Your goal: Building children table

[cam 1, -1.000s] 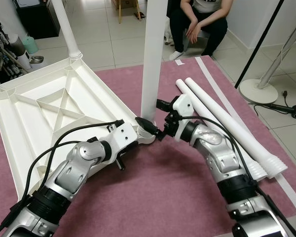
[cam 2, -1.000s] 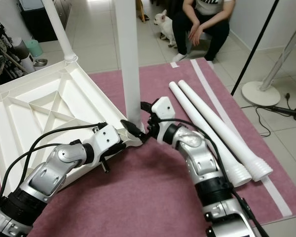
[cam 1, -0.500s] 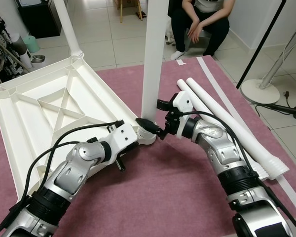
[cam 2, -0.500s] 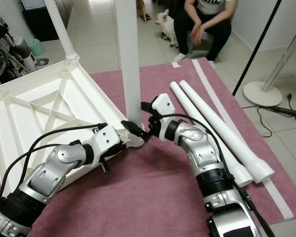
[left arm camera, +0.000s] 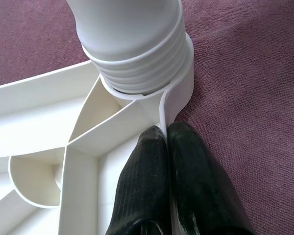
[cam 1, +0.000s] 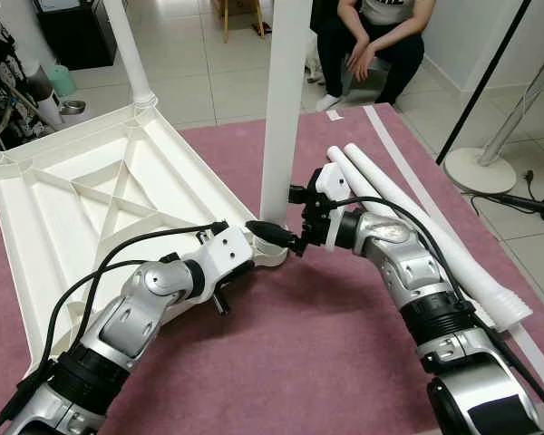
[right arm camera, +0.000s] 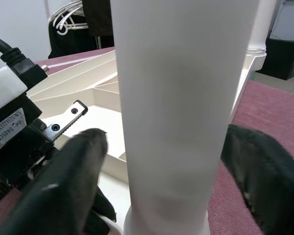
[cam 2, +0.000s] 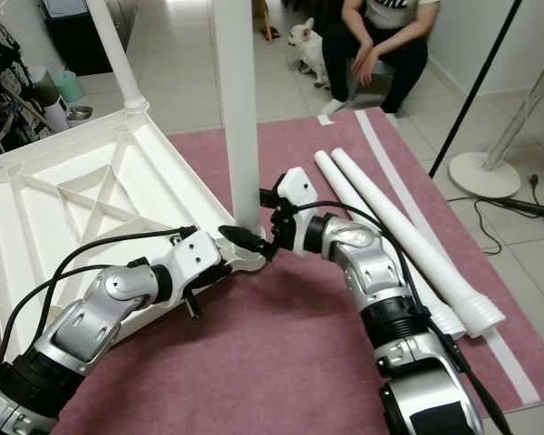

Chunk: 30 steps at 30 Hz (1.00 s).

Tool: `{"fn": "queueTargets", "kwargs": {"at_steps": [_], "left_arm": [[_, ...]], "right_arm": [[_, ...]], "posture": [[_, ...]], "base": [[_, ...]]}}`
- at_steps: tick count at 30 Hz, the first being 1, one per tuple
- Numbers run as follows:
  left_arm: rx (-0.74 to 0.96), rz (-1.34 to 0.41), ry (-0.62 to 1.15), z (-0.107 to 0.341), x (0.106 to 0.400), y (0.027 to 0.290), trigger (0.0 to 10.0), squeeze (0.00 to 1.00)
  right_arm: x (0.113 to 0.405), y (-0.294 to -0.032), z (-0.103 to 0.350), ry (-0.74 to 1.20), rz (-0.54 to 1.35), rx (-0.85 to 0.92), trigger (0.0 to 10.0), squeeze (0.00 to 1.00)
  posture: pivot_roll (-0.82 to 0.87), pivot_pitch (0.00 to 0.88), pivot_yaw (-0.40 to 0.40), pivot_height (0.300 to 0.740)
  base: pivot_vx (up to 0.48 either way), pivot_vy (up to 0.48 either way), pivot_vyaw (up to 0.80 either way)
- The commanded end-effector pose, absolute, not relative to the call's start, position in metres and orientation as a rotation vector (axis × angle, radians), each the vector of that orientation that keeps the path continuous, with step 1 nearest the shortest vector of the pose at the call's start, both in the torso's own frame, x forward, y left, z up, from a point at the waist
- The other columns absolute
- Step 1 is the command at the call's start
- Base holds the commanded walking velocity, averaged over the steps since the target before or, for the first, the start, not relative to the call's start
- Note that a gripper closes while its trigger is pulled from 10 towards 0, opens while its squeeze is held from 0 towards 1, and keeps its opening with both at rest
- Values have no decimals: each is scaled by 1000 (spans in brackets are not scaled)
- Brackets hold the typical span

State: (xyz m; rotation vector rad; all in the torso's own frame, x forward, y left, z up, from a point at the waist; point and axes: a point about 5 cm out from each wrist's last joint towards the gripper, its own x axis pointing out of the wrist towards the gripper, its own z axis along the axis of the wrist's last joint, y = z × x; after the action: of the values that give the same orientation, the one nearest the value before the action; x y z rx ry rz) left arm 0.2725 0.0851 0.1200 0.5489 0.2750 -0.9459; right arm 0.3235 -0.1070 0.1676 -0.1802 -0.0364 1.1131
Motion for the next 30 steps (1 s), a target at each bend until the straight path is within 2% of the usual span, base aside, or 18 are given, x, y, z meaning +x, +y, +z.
{"fn": "queueTargets", "kwargs": {"at_steps": [1, 2, 17, 18, 30], "left_arm": [[570, -937, 385, 102, 267, 96, 10000, 0], [570, -938, 385, 102, 267, 96, 10000, 0], [566, -939, 385, 102, 266, 94, 10000, 0], [566, -939, 386, 101, 266, 94, 10000, 0], [564, -937, 386, 102, 266, 94, 10000, 0]], "right_arm": [[324, -102, 169, -45, 1134, -181, 6627, 0], [325, -102, 169, -43, 1139, -183, 0, 0], [326, -101, 166, -41, 1141, -186, 0, 0], [326, -100, 164, -34, 1118, -187, 10000, 0], [323, -87, 140, 13, 949, -211, 10000, 0]], "posture": [[35, 0, 95, 740], [35, 0, 95, 740], [33, 0, 94, 740], [33, 0, 94, 740], [30, 0, 90, 740]], "base": [[0, 0, 0], [0, 0, 0], [0, 0, 0], [0, 0, 0], [0, 0, 0]]}}
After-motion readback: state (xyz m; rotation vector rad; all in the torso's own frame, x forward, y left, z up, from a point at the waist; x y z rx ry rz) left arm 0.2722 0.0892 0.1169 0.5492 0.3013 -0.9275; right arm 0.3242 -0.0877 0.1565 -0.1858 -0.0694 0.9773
